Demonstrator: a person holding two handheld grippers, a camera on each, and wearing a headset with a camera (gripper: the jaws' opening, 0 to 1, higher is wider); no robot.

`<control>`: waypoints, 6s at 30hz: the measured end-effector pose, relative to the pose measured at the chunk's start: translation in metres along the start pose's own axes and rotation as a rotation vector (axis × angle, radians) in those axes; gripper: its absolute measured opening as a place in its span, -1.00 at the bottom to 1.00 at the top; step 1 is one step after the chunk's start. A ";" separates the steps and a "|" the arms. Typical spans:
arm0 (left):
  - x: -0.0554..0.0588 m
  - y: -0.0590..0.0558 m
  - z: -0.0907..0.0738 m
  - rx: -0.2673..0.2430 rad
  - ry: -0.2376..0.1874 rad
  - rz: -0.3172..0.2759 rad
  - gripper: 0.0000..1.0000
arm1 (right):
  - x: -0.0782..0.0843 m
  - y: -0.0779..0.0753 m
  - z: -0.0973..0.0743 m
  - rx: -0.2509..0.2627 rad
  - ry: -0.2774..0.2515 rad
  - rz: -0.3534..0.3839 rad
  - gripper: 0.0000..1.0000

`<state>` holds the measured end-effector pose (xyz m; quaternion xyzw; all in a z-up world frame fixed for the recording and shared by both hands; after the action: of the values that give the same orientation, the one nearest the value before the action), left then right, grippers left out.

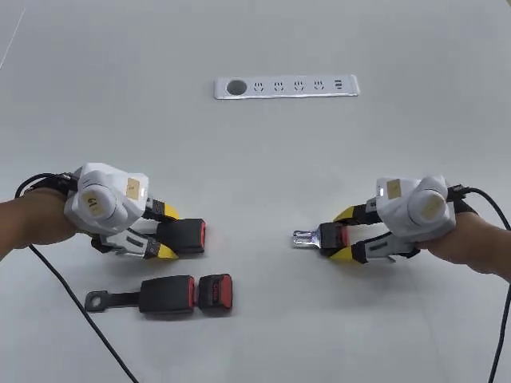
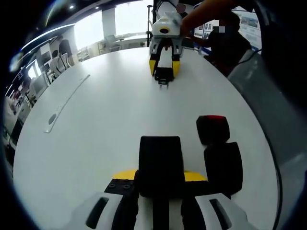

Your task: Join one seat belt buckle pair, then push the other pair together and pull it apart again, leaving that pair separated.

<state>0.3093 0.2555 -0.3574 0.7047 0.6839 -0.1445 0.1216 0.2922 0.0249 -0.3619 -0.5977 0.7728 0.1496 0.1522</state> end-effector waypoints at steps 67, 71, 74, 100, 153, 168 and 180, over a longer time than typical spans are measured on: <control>0.001 0.005 0.003 0.002 0.063 0.004 -0.32 | -0.135 0.014 0.067 -0.032 -0.113 -0.076 -0.30; 0.001 0.006 0.003 0.000 0.072 0.007 -0.32 | -0.136 0.014 0.067 -0.038 -0.121 -0.068 -0.31; 0.001 0.007 0.003 -0.002 0.072 0.001 -0.32 | -0.138 0.014 0.068 -0.041 -0.125 -0.060 -0.32; 0.003 0.004 0.002 0.000 0.074 -0.009 -0.32 | -0.156 0.021 0.074 -0.031 -0.075 -0.031 -0.32; 0.001 0.002 0.001 -0.001 0.075 -0.037 -0.30 | -0.110 0.017 0.053 -0.023 -0.024 -0.061 -0.30; 0.005 0.005 0.003 0.006 0.078 -0.032 -0.30 | -0.083 0.010 0.039 -0.021 -0.009 -0.033 -0.30; 0.004 0.005 0.003 0.006 0.079 -0.033 -0.30 | -0.062 0.001 0.030 -0.012 0.008 -0.016 -0.30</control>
<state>0.3144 0.2577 -0.3621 0.6987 0.6995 -0.1205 0.0899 0.3079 0.0915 -0.3635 -0.6054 0.7676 0.1504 0.1468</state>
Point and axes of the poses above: the centre of the closed fingertips' face, and the gripper's own axes: z roughly forward along the fingers, y roughly to its left, x roughly out of its underside, the point moved 1 cm from there along -z, roughly backward along the fingers, and after that the axes turned 15 degrees about y, right-handed, at the moved point
